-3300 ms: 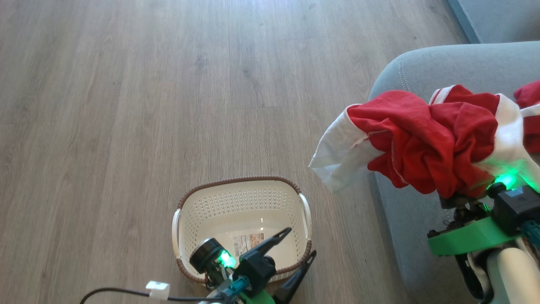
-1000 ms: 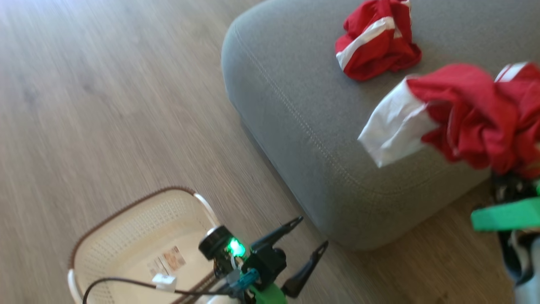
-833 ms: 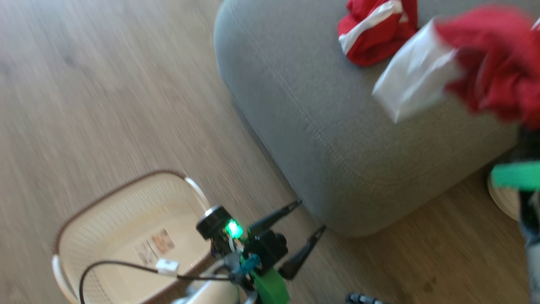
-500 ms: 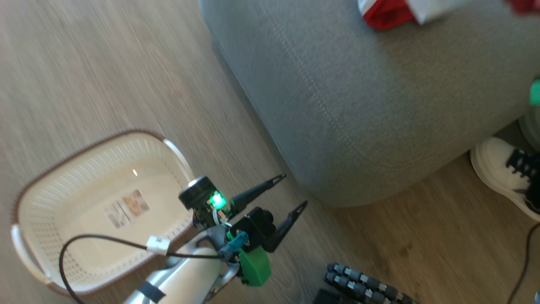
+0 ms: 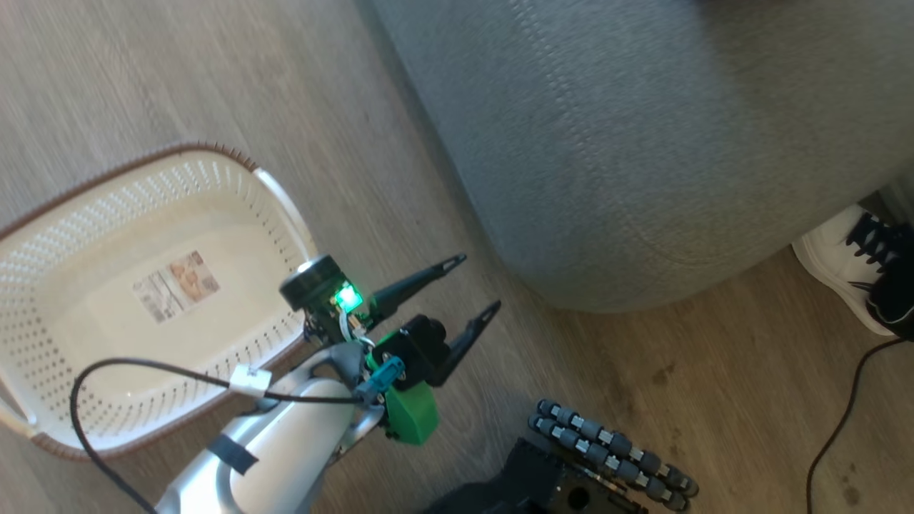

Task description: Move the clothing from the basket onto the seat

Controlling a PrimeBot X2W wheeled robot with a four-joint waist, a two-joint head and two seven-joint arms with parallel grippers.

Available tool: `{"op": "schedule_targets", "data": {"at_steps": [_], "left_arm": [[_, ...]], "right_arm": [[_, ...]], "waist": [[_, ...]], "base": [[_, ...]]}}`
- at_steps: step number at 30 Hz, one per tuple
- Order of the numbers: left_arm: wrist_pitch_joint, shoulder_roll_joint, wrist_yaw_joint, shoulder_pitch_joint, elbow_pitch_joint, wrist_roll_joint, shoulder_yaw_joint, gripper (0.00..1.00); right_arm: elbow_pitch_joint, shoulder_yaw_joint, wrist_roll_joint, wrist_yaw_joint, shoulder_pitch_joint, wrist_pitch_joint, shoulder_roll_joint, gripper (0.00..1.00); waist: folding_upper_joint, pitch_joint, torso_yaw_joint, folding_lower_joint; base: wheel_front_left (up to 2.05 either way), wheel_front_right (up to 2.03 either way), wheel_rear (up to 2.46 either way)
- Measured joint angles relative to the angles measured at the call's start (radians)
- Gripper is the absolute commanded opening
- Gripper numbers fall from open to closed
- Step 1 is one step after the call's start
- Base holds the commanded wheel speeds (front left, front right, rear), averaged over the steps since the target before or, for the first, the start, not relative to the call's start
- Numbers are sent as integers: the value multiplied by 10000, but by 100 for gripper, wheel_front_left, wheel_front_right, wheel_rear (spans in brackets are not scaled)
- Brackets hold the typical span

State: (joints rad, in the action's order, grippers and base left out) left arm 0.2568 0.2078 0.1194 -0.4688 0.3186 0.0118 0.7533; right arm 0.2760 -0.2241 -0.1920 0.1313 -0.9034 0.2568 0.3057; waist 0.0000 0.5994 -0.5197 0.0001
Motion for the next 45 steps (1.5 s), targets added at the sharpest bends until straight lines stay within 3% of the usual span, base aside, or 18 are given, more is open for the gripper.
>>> {"op": "schedule_targets", "data": {"at_steps": [5, 13, 27, 35, 36, 37, 38, 39, 45], "left_arm": [[0, 105, -117, -350, -29, 0, 13, 100], [0, 132, -489, -662, -102, -2, 84, 100], [0, 188, -719, -897, -265, -19, 201, 100], [0, 184, -800, -899, -257, -90, 240, 100], [0, 182, -802, -901, -251, -125, 242, 100], [0, 180, -803, -903, -247, -123, 242, 100], [0, 176, -823, -903, -247, -125, 242, 100], [0, 169, -836, -904, -247, -144, 242, 100], [0, 79, -872, -902, -211, -299, 257, 100]], "right_arm": [[974, -286, 54, 0, -1038, 2, 278, 0], [4537, -999, 362, 0, -2211, 27, 474, 0], [9122, 895, 487, 0, -3839, -153, 485, 0], [9829, 1764, -178, 0, -4040, -742, 462, 0], [9860, 1854, -291, 0, -4043, -805, 466, 7], [9890, 1958, -408, 0, -4045, -899, 470, 7], [9914, 2056, -489, 0, -4046, -959, 476, 65], [9931, 2157, -556, 0, -4046, -961, 495, 100], [10076, 2606, -924, 0, -4044, -1149, 771, 100]], "waist": [[0, 498, 275, 0], [0, 1146, 883, 0], [0, 1551, 1183, -1], [0, 1576, 1311, -1], [0, 1560, 1325, -1], [0, 1531, 1336, -1], [0, 1496, 1343, -1], [0, 1457, 1349, -1], [0, 1081, 1357, -1]], "base": [[0, 0, 0], [0, 0, 0], [0, 0, 0], [0, 0, 0], [0, 0, 0], [0, 0, 0], [0, 0, 0], [0, 0, 0], [0, 0, 0]]}}
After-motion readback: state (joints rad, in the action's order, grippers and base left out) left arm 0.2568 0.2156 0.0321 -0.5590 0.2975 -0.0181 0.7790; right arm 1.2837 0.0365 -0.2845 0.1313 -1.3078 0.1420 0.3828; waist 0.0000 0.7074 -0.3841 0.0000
